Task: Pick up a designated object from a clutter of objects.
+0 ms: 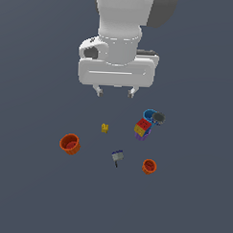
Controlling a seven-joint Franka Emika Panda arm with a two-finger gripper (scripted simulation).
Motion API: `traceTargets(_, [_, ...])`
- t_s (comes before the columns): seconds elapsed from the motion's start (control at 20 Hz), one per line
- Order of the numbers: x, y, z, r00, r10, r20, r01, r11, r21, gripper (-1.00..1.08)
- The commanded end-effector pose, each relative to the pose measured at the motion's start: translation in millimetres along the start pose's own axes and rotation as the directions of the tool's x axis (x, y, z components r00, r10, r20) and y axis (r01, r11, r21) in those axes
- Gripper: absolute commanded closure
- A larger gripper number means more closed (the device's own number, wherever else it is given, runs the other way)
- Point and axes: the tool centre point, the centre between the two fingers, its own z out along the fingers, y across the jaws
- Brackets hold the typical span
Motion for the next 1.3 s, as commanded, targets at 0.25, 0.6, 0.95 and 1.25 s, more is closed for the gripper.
traceTargets(0.25, [3, 11, -5, 1.0, 0.021, -0.01, -0.021, 1.0, 0.003, -0.92])
traceTargets(0.6, [7, 26, -15, 0.998, 0.058, -0.023, -0.058, 0.998, 0.006, -0.92])
traceTargets(0.95, [7, 13, 2, 1.0, -0.005, -0.014, 0.005, 1.0, 0.005, -0.92])
traceTargets(1.25, [4, -16, 37, 0.99, -0.143, 0.003, 0.143, 0.99, 0.006, -0.92])
